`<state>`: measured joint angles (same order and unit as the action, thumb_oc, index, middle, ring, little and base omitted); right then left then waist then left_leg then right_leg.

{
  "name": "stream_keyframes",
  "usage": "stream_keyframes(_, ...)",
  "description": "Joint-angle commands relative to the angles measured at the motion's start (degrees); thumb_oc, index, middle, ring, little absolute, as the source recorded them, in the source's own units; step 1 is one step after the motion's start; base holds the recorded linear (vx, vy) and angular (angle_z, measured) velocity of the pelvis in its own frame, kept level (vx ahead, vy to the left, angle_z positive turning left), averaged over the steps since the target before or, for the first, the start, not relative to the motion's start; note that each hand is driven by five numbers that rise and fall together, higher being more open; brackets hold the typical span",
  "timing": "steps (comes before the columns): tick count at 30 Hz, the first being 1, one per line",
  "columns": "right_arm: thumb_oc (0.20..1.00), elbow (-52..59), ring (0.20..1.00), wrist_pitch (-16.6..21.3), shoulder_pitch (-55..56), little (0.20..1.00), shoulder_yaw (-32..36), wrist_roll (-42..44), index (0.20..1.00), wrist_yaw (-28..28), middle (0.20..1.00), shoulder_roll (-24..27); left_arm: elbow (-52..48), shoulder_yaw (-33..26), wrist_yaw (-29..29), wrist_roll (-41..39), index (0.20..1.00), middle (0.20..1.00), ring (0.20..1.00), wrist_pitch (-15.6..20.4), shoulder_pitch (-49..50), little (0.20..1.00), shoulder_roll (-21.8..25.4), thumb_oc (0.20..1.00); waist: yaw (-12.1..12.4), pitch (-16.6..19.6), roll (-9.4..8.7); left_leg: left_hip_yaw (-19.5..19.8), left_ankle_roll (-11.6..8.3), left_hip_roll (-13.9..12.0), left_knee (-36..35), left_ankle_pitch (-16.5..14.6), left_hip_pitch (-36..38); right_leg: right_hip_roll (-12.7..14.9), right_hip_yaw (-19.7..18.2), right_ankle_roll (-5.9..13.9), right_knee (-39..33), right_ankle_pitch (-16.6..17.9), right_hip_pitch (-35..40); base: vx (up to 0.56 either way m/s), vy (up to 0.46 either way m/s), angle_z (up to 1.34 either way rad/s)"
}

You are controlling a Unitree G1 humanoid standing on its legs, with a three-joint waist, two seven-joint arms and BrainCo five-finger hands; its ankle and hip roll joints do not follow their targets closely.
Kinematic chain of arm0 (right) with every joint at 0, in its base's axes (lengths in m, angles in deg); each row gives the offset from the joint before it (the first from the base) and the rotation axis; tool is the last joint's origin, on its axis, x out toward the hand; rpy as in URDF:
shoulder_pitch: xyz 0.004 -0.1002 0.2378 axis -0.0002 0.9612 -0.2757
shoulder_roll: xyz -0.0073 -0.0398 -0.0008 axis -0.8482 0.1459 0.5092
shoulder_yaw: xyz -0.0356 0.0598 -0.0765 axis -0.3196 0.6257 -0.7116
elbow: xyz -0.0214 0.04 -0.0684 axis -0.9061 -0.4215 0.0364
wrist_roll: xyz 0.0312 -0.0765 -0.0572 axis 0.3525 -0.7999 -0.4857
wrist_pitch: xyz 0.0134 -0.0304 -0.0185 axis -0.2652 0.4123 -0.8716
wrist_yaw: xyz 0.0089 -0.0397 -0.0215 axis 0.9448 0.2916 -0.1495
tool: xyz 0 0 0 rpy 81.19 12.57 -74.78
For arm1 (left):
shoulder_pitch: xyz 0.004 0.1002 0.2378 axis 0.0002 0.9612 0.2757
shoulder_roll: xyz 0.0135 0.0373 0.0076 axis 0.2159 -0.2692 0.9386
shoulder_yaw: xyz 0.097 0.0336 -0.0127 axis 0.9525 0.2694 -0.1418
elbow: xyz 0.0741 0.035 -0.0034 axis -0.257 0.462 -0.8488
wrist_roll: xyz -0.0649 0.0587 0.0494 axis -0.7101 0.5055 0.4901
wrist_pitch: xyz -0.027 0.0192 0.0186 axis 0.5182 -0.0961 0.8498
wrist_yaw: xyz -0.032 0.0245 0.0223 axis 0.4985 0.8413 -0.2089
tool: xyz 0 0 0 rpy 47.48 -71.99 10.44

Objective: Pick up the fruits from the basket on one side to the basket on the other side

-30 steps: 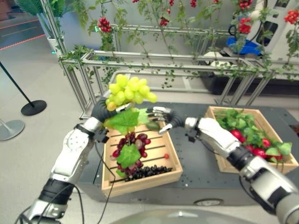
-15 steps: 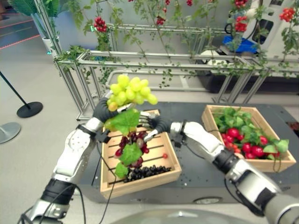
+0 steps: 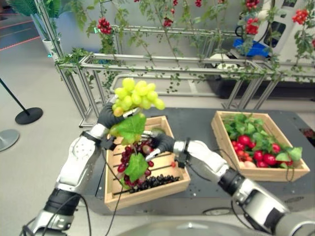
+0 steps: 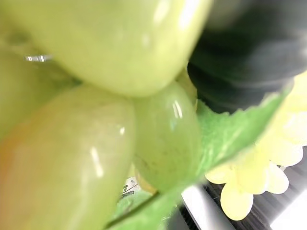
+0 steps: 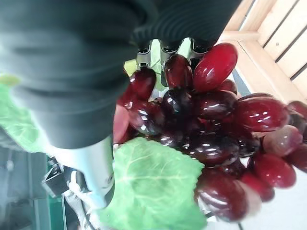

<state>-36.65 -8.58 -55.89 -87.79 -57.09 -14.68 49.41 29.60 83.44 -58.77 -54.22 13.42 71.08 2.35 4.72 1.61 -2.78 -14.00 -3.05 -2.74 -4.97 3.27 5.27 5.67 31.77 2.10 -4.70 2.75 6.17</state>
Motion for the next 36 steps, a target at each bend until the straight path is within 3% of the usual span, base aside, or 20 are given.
stream_keyframes(1,0.63,-0.8,0.63,2.6,-1.2,0.63,-2.2,1.8,0.63,-0.2,0.63,-3.8,-2.0,-1.3,-2.8,-1.7,0.2,0.2,0.2,5.2,-8.0,0.2,-0.4,0.2,-0.2,3.4,-1.13,-1.8,-1.0,-0.2,2.2,-2.7,-1.5,4.5,0.5,5.09,0.8,-0.8,0.4,0.0,0.0,0.0)
stream_keyframes(2,0.285,-0.5,0.285,2.5,-1.1,0.285,-2.6,2.1,0.285,-0.3,0.285,-4.2,-1.7,-1.1,-2.9,-1.8,0.2,0.2,0.2,5.2,-8.0,0.2,-0.5,0.2,-0.3,3.4,-1.12,-1.8,-0.98,-0.2,2.2,-2.8,-1.4,4.5,0.5,5.07,0.9,-0.9,0.3,0.0,0.0,0.0)
stream_keyframes(3,0.285,-0.5,0.285,2.5,-1.1,0.285,-2.6,2.2,0.285,-0.3,0.285,-4.2,-1.7,-1.1,-2.9,-1.8,0.2,0.2,0.2,5.2,-8.0,0.2,-0.5,0.2,-0.3,3.4,-1.12,-1.8,-0.98,-0.2,2.3,-2.8,-1.4,4.5,0.4,5.07,0.9,-0.9,0.3,0.0,0.0,0.0)
stream_keyframes(4,0.2,0.0,0.2,2.2,-1.3,0.2,-3.0,2.9,0.2,-0.4,0.2,-4.6,-1.6,-1.0,-3.1,-1.5,0.2,0.2,0.2,5.4,-8.0,0.2,-0.6,0.2,-0.3,3.4,-1.12,-1.8,-0.97,-0.2,2.3,-2.8,-1.4,4.5,0.4,4.99,0.9,-1.0,0.3,0.0,0.001,-0.04)
stream_keyframes(26,0.2,-2.0,0.2,2.6,0.9,0.2,-2.0,5.5,0.2,1.1,0.2,-5.5,-1.0,-1.1,-3.6,-1.0,0.2,0.2,0.2,5.7,-6.0,0.2,-1.7,0.2,-0.2,3.5,-1.55,-2.2,-0.99,-0.3,2.5,-2.9,-1.3,4.1,0.0,4.89,0.8,-0.8,0.3,0.0,0.0,-0.01)
stream_keyframes(36,0.2,-5.2,0.2,3.4,1.3,0.2,0.7,1.1,0.2,1.9,0.2,-2.3,-1.3,-2.0,-3.0,-1.3,0.2,0.2,0.2,5.4,-5.0,0.2,-1.4,0.2,0.0,3.6,-1.5,-2.1,-1.02,-0.4,2.4,-2.9,-1.5,4.1,0.2,5.01,0.6,-0.7,0.3,0.0,0.0,0.0)
